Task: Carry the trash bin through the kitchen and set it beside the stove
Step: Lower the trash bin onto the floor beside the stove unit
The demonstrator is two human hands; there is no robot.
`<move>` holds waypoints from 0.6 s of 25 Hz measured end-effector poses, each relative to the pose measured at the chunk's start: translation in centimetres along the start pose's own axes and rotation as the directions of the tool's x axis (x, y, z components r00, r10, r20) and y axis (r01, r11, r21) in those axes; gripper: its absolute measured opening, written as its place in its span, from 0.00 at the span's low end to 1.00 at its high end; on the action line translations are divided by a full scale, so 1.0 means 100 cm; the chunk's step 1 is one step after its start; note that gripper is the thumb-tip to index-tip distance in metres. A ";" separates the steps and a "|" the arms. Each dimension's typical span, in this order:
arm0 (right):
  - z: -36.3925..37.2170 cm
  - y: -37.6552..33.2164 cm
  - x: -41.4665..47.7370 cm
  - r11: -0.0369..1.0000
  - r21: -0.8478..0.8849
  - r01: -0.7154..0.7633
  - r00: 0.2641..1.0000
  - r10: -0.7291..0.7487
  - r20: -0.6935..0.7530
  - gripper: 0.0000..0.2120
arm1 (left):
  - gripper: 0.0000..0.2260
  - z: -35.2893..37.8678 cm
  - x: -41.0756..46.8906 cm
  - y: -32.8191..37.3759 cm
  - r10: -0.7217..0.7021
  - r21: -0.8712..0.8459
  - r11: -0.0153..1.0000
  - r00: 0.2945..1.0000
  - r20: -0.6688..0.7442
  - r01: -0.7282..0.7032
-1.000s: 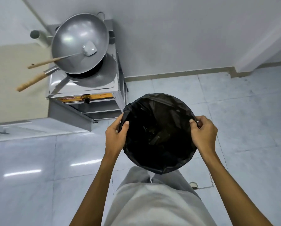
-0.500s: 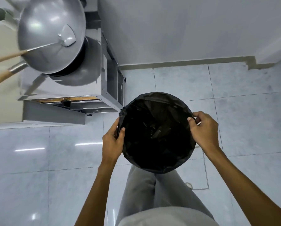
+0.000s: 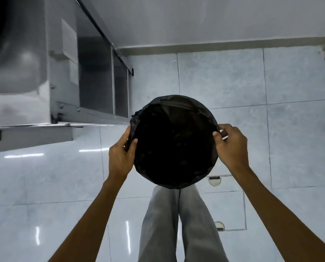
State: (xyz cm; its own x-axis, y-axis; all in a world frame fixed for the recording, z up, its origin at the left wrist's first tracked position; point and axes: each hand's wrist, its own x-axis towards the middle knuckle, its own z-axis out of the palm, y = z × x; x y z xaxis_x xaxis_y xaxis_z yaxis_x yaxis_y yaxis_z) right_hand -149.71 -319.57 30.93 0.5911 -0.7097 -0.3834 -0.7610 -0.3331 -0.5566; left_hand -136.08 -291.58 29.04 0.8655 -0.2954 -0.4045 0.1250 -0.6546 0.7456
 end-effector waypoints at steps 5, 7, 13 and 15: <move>0.090 0.060 0.083 0.991 -0.132 0.009 0.990 0.010 0.142 0.11 | 0.23 0.070 0.060 -0.068 -0.005 0.050 0.999 1.000 0.002 0.005; 0.122 0.078 0.109 0.984 -0.178 0.004 0.981 0.031 0.192 0.12 | 0.24 0.094 0.077 -0.097 -0.034 0.065 0.997 0.999 0.042 0.031; 0.183 0.110 0.143 0.975 -0.221 -0.027 0.963 0.085 0.257 0.14 | 0.25 0.130 0.113 -0.154 -0.128 0.096 0.988 0.985 0.114 0.117; 0.195 0.118 0.147 0.974 -0.222 -0.032 0.958 0.093 0.270 0.14 | 0.27 0.133 0.122 -0.163 -0.152 0.125 0.983 0.981 0.123 0.137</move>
State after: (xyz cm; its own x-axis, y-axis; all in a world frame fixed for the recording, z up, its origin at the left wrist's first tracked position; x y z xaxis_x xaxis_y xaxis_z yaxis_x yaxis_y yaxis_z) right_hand -144.77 -321.84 4.33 0.5680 -0.5433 -0.6182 -0.8198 -0.4401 -0.3664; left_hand -134.00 -293.78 4.84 0.7699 -0.2762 -0.5754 0.1806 -0.7704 0.6115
